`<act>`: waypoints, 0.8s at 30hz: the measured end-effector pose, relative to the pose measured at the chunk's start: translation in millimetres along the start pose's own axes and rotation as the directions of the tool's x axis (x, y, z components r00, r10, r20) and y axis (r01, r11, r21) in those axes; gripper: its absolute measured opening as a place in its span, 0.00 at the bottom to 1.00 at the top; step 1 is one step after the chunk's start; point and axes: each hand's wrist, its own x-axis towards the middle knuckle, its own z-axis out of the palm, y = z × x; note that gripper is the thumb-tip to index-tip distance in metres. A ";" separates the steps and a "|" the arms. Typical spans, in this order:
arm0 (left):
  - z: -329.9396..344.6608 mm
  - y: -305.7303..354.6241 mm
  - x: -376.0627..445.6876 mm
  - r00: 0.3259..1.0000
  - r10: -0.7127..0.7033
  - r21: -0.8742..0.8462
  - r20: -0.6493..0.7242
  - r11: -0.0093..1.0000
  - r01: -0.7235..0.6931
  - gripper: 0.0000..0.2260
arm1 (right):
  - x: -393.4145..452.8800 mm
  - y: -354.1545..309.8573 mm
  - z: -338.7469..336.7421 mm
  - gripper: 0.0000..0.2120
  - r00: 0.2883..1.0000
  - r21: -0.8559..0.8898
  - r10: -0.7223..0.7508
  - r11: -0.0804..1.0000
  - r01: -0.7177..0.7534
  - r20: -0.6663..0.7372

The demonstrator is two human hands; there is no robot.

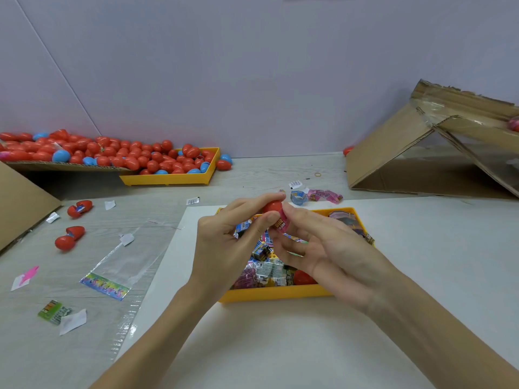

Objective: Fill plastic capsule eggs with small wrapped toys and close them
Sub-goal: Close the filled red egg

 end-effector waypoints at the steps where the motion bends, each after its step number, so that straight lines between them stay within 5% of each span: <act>1: 0.4 0.2 -0.3 1.000 0.001 0.004 0.000 1.000 -0.001 0.13 | 0.3 -0.9 0.1 0.16 1.000 0.014 0.023 1.000 -0.023 -0.005; 13: 4.3 -0.7 -1.5 0.999 0.038 0.052 -0.017 0.998 -0.037 0.13 | 2.7 -1.3 2.2 0.10 0.986 0.126 0.162 0.980 -0.157 -0.032; 24: -4.9 -1.0 7.3 0.980 -0.126 -0.211 0.157 0.965 0.158 0.14 | 1.5 0.4 0.2 0.13 0.979 0.090 0.197 0.976 -0.200 0.046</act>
